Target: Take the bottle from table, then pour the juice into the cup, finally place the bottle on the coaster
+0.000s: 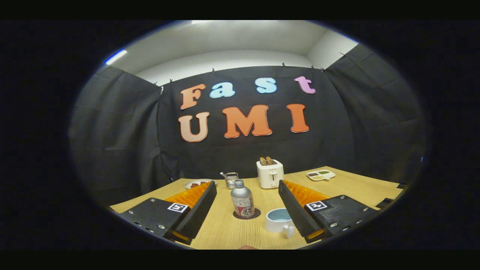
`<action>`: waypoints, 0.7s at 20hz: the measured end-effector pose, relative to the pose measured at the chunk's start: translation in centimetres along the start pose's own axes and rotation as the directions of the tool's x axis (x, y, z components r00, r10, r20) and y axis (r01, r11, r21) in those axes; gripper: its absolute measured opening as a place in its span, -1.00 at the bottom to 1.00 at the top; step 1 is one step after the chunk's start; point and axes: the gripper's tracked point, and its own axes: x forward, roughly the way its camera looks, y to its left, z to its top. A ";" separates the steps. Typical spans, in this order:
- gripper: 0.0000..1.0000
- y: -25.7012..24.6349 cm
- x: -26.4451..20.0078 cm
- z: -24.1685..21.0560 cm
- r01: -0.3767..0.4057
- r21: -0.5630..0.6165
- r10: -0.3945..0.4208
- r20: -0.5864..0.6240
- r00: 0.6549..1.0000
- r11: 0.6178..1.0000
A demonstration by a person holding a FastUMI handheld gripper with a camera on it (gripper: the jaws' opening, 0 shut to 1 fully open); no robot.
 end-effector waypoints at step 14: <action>0.95 3.3 -7.2 4.7 -0.002 -0.028 0.006 0.119 0.993 1.000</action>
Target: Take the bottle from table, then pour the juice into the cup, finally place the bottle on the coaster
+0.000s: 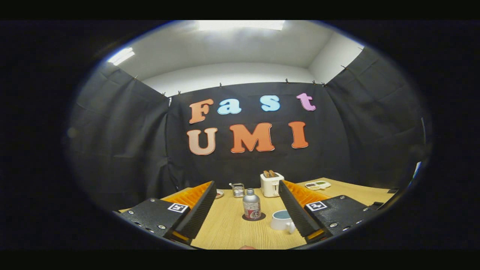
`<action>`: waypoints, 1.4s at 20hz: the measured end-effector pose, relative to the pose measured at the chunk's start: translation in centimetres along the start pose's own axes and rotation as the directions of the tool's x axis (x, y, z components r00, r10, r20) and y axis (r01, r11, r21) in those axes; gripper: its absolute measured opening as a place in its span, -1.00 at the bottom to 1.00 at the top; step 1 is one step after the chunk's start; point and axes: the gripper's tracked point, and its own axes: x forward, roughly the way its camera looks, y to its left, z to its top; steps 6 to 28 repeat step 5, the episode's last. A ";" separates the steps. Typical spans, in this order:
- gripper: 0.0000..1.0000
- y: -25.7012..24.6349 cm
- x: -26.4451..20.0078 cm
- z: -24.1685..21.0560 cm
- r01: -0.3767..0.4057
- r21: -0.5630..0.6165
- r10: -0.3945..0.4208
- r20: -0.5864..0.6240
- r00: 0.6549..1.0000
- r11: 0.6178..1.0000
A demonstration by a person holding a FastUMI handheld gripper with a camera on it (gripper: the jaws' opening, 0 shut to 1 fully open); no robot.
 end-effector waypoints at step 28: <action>0.95 1.5 -1.5 0.8 -0.010 -0.013 0.010 0.004 1.000 1.000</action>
